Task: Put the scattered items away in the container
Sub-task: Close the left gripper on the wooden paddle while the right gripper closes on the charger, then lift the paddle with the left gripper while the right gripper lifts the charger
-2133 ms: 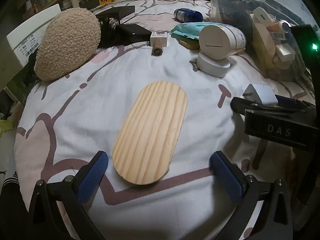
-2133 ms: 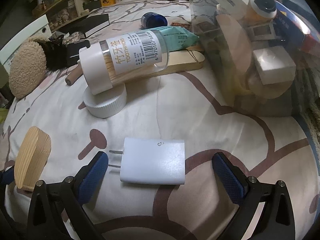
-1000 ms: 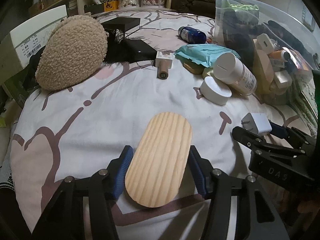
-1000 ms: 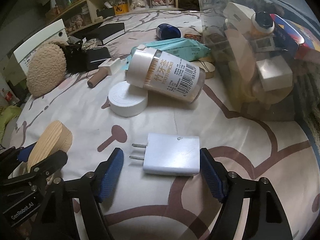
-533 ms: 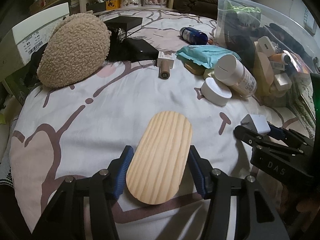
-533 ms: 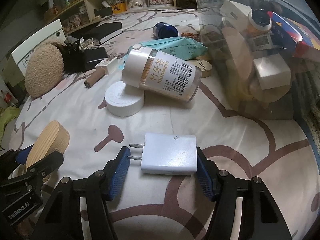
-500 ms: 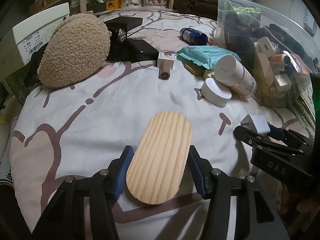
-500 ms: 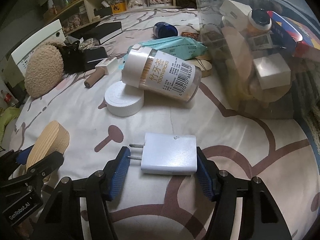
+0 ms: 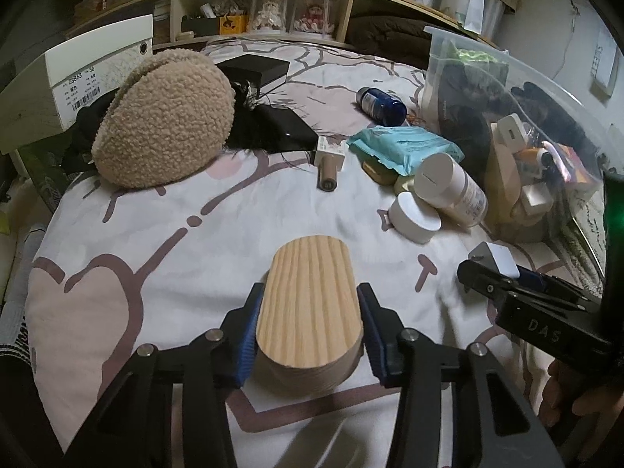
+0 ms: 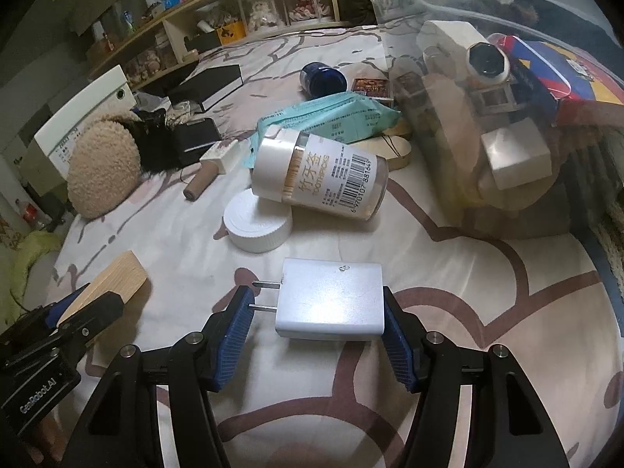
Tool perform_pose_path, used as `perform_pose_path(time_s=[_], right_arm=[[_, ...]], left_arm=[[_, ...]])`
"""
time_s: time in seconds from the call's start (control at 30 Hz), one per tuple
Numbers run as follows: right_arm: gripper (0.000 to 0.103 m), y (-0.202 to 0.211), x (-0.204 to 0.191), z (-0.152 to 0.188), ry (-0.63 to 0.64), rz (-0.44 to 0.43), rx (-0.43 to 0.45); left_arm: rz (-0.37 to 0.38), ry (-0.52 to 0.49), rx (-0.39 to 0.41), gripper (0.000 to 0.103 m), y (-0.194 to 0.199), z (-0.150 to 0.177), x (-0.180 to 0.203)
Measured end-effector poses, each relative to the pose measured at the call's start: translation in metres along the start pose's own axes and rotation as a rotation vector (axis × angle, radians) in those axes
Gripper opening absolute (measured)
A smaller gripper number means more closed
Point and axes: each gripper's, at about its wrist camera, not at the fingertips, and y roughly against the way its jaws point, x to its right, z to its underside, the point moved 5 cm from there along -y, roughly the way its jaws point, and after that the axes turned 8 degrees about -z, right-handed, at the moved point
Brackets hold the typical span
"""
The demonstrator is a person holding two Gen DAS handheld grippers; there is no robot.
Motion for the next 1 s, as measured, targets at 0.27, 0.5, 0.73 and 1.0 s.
perform_pose_path(time_s=[0.27,0.5,0.73,1.0], right_arm=[[0.064,-0.008,0.000,0.005,0.007,0.015,-0.048],[0.063,-0.017,-0.005,0.015,0.027,0.019,-0.107],[0.063,-0.019,-0.008,0.017,0.038,0.020,-0.114],[0.063,-0.021,-0.010,0.018,0.049,0.038,-0.118]], left_arm=[[0.021,0.007,-0.090,0.045,-0.013,0.012,-0.001],[0.054,0.053,-0.124,0.047,-0.018,0.018,-0.003],[0.067,0.102,-0.133,0.047,-0.023,0.013,-0.005],[0.035,0.072,-0.119,0.046,-0.024,0.011,-0.001]])
